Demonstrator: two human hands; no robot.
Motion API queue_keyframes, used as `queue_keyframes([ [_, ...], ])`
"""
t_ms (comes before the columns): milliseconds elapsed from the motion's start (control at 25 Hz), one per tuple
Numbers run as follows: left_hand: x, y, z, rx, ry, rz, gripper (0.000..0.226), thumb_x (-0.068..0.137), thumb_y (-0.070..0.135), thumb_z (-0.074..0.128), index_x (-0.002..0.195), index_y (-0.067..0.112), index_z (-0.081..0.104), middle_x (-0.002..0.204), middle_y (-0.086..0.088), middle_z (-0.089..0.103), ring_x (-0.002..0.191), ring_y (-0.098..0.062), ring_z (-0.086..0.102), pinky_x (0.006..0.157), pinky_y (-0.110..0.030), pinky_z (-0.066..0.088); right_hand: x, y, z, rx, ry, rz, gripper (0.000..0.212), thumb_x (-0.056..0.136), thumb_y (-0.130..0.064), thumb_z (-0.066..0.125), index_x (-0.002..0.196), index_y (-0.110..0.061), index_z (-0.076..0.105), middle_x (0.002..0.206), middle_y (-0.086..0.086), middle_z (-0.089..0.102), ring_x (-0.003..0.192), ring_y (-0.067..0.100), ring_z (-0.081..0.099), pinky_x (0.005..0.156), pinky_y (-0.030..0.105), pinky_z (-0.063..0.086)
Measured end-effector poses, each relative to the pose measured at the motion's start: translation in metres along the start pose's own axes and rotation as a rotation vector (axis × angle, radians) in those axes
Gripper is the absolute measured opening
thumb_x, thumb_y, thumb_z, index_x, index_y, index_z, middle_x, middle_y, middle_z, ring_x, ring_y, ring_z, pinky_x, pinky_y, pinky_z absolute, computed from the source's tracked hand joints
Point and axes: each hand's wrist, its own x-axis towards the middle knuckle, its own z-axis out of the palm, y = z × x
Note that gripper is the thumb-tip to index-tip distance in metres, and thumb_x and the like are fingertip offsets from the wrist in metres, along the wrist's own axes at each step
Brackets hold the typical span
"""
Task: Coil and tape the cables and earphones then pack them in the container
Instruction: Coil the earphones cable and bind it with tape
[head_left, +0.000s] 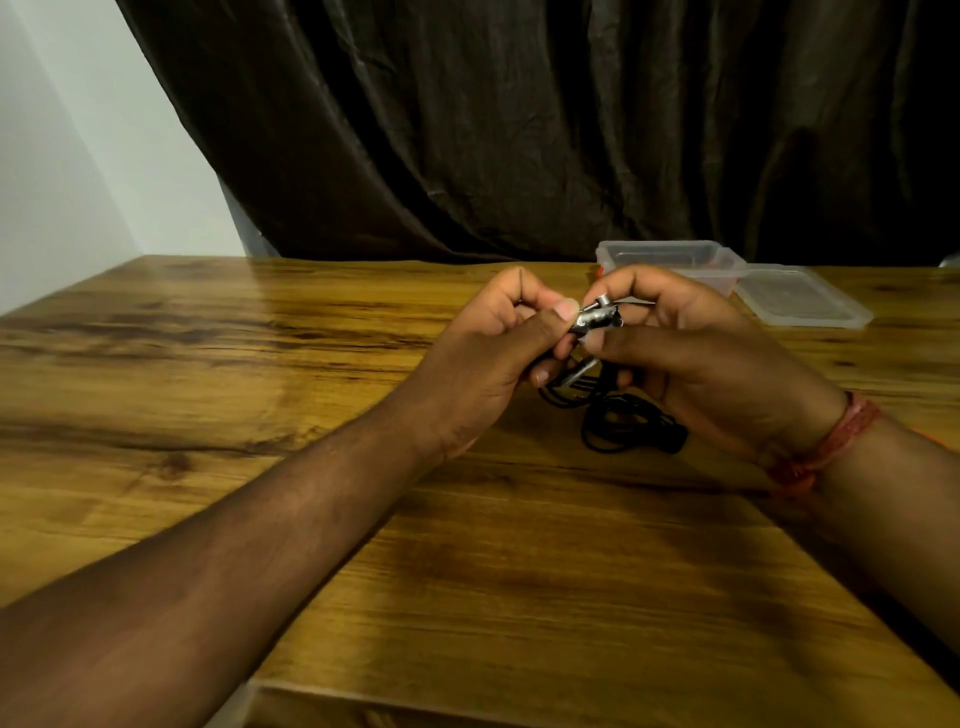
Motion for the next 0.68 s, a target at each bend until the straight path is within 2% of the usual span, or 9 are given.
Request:
queue_keyframes([
  [160, 0.001, 0.001, 0.002, -0.011, 0.002, 0.012, 0.025, 0.094, 0.019, 0.055, 0.078, 0.036, 0.063, 0.067, 0.006, 0.061, 0.053, -0.004, 0.046, 0.053, -0.014, 0.041, 0.001, 0.0, -0.002, 0.047, 0.013, 0.025, 0.037, 0.073, -0.007, 0.068, 0.108, -0.009, 0.057, 0.081, 0.008, 0.075, 0.067, 0.009, 0.064, 0.055, 0.016, 0.043],
  [280, 0.001, 0.002, 0.004, 0.008, 0.016, 0.023, 0.025, 0.095, 0.019, 0.055, 0.079, 0.036, 0.063, 0.067, 0.007, 0.061, 0.054, -0.003, 0.047, 0.052, -0.013, 0.04, 0.001, 0.001, -0.004, 0.147, 0.037, 0.071, 0.048, 0.072, -0.006, 0.069, 0.118, -0.007, 0.056, 0.088, 0.013, 0.072, 0.079, 0.021, 0.059, 0.058, 0.018, 0.041],
  [360, 0.0, 0.005, 0.004, 0.062, 0.034, 0.04, 0.016, 0.096, 0.017, 0.054, 0.086, 0.029, 0.059, 0.067, 0.008, 0.061, 0.055, -0.002, 0.048, 0.052, -0.013, 0.041, 0.001, 0.002, -0.003, 0.218, 0.038, 0.103, 0.052, 0.071, -0.006, 0.069, 0.121, -0.008, 0.054, 0.091, 0.016, 0.068, 0.077, 0.019, 0.057, 0.062, 0.021, 0.042],
  [480, -0.003, 0.009, 0.002, 0.313, 0.064, 0.119, 0.006, 0.098, 0.016, 0.051, 0.092, 0.019, 0.052, 0.072, 0.012, 0.062, 0.062, 0.002, 0.055, 0.056, -0.015, 0.045, 0.002, 0.004, -0.001, 0.253, 0.025, 0.131, 0.043, 0.073, -0.005, 0.066, 0.115, -0.01, 0.055, 0.091, 0.012, 0.065, 0.076, 0.018, 0.055, 0.08, 0.037, 0.044],
  [600, -0.005, 0.011, 0.005, 0.6, 0.067, 0.228, 0.005, 0.099, 0.018, 0.051, 0.097, 0.013, 0.05, 0.085, 0.013, 0.058, 0.076, 0.0, 0.056, 0.067, -0.026, 0.051, 0.001, 0.005, 0.001, 0.228, 0.022, 0.153, 0.033, 0.074, -0.006, 0.065, 0.105, -0.013, 0.056, 0.093, 0.011, 0.063, 0.096, 0.031, 0.05, 0.081, 0.041, 0.043],
  [680, -0.006, 0.012, 0.009, 0.672, 0.062, 0.289, 0.003, 0.1, 0.015, 0.051, 0.098, 0.013, 0.049, 0.086, 0.015, 0.055, 0.077, 0.003, 0.055, 0.067, -0.022, 0.048, 0.0, 0.004, 0.002, 0.227, 0.022, 0.157, 0.025, 0.075, -0.006, 0.063, 0.099, -0.011, 0.058, 0.096, 0.013, 0.059, 0.102, 0.034, 0.043, 0.087, 0.045, 0.04],
])
